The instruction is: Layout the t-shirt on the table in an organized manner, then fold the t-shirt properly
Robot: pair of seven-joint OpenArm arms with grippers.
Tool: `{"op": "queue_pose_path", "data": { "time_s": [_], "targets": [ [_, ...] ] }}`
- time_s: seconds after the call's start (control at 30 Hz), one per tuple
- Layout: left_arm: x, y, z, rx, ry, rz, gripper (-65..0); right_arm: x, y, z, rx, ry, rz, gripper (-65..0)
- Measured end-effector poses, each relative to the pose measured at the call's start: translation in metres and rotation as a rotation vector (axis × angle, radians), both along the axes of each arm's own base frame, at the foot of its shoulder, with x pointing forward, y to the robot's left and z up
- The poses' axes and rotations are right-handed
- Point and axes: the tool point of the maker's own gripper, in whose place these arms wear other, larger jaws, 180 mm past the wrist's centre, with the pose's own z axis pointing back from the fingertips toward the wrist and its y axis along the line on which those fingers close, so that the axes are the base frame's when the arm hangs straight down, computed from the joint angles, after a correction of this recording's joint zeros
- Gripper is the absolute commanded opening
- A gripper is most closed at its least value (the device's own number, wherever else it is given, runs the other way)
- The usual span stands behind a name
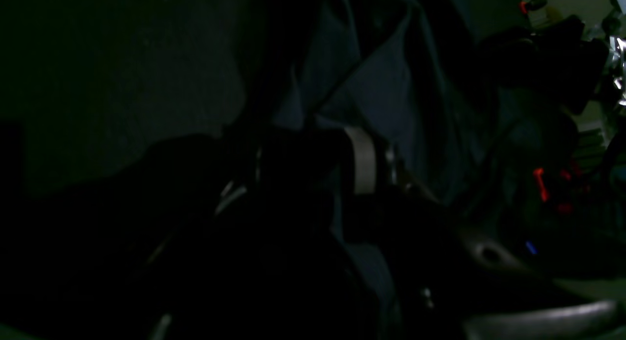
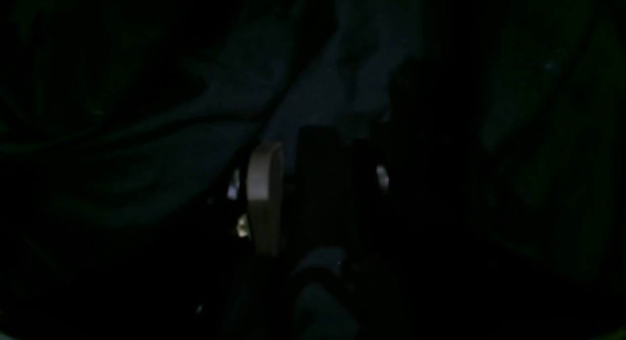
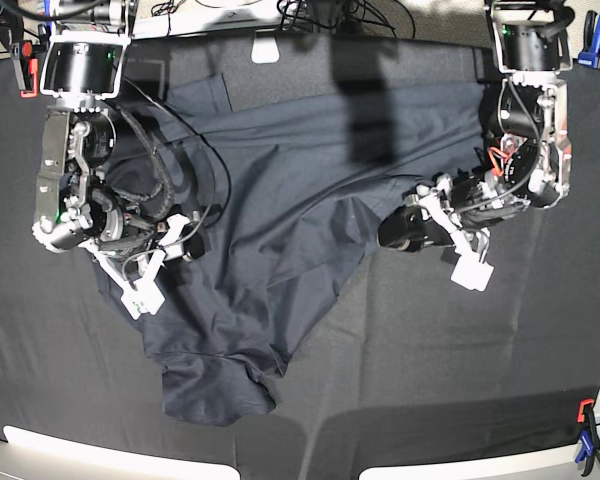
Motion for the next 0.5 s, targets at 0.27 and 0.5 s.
{"op": "queue_pose_path", "data": {
  "time_s": [0.27,0.5],
  "targets": [
    [-0.008,-0.004,-0.002,-0.009,0.039,-0.037,-46.2,0.0,0.0,0.0,0.0,0.0,0.0,-42.4],
    [0.009,0.008,-0.003,0.055,-0.047,0.037,-46.2,0.0,0.0,0.0,-0.001,0.0,0.0,-42.4]
  ]
}}
